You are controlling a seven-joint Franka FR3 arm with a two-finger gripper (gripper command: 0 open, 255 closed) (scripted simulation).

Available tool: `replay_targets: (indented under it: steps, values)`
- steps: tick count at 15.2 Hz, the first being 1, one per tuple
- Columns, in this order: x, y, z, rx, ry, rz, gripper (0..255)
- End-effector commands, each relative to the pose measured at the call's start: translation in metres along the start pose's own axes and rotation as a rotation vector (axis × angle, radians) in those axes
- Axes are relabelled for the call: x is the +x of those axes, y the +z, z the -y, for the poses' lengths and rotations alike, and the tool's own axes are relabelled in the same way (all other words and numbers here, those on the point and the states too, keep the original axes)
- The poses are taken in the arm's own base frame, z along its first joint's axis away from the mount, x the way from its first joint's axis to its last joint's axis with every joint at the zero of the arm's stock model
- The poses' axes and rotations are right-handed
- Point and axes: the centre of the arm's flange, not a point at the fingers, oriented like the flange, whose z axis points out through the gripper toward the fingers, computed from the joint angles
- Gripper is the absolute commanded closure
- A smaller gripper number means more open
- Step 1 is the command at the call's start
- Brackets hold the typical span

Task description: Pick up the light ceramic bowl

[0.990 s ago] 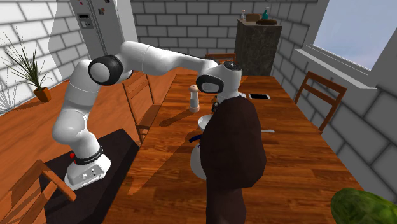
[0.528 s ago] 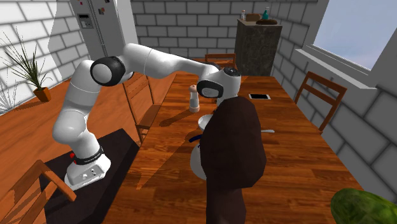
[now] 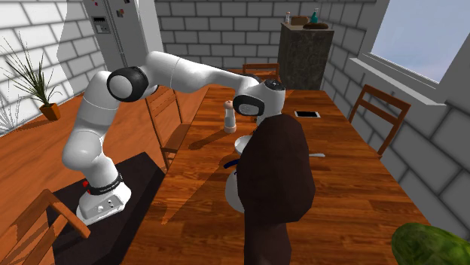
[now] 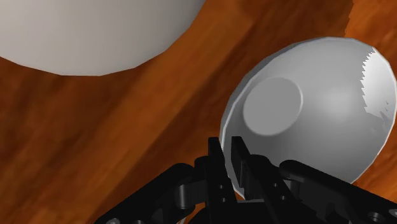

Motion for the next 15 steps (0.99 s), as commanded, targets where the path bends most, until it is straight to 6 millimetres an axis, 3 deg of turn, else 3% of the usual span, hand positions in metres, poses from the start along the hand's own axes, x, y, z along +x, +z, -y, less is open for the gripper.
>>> replay_targets:
  steps: [1,15]
  values:
    - [0.001,-0.005,0.001,0.000,0.000,0.001,255]
    - [0.008,-0.078,0.012,0.000,0.000,0.001,255]
